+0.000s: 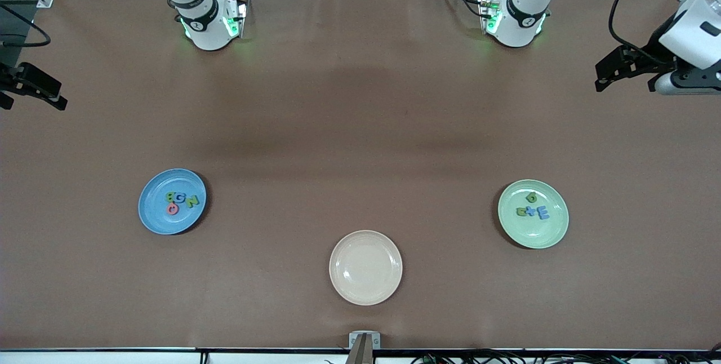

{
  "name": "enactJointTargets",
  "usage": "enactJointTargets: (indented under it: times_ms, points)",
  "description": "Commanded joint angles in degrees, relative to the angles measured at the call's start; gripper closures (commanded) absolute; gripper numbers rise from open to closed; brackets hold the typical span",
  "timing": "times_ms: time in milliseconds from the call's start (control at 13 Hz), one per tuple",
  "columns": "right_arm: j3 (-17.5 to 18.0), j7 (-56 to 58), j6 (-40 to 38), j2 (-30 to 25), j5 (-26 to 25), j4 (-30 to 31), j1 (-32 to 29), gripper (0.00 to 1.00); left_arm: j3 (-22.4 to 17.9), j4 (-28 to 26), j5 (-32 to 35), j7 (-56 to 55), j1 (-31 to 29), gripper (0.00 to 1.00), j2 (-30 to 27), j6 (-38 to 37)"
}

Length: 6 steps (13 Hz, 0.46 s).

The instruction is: Sort uppercase to blue plate, lowercase to green plate

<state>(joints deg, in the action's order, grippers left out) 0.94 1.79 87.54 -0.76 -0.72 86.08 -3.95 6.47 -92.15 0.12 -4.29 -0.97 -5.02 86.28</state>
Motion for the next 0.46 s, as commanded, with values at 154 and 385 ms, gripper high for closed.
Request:
enactJointTargets:
  times_ms: [154,385]
  points:
    - [0.12,-0.30,0.00,-0.29,-0.95,0.05,0.18,0.00,0.04,1.53,-0.12,1.13,-1.49,0.00,-0.78,-2.78]
    - [0.12,-0.30,0.00,-0.29,-0.95,0.05,0.18,0.00,-0.05,2.76,-0.03,0.87,-1.49,0.00,0.97,-2.78]
